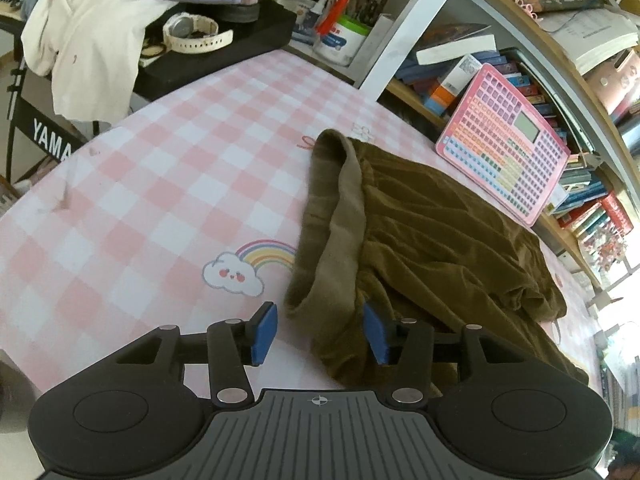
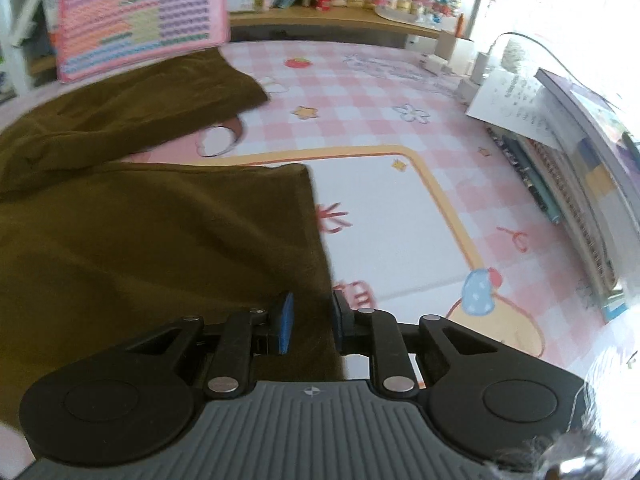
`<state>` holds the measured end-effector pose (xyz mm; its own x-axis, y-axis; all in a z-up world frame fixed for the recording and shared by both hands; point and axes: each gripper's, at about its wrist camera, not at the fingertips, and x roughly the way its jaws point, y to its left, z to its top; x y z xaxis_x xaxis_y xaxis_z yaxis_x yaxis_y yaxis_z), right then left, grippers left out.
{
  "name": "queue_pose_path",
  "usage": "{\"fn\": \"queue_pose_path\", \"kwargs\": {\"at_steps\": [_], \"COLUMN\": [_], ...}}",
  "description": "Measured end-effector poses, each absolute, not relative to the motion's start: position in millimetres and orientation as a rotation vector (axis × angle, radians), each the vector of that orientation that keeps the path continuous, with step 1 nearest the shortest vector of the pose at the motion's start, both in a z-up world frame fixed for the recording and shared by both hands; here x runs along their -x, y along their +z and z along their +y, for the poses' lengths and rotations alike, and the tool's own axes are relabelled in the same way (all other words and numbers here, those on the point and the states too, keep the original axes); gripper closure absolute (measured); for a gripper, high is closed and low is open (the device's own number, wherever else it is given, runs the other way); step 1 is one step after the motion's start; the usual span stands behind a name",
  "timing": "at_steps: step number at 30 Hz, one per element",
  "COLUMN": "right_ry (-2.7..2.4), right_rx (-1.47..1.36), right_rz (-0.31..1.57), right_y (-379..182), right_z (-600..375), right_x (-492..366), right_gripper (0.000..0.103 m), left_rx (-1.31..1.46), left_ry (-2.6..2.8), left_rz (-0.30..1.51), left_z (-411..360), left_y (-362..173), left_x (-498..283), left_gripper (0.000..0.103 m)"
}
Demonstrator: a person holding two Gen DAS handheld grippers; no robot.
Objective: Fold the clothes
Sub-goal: 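Open the left tool and release the waistband onto the mat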
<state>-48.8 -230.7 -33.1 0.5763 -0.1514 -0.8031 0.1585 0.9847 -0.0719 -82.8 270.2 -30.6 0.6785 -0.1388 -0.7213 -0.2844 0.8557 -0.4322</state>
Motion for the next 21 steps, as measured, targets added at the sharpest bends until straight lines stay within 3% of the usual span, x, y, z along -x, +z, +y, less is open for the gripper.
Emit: {"fn": "queue_pose_path", "kwargs": {"at_steps": [21], "right_ry": [-0.154], "right_rx": [0.016], "right_rz": [0.914], "right_y": [-32], "right_z": [-206], "right_x": [76], "right_gripper": [0.076], "left_rx": [0.435], "left_ry": [0.1], "left_rz": [0.766], "left_z": [269], "left_y": [-26], "left_x": [42], "left_gripper": [0.055]}}
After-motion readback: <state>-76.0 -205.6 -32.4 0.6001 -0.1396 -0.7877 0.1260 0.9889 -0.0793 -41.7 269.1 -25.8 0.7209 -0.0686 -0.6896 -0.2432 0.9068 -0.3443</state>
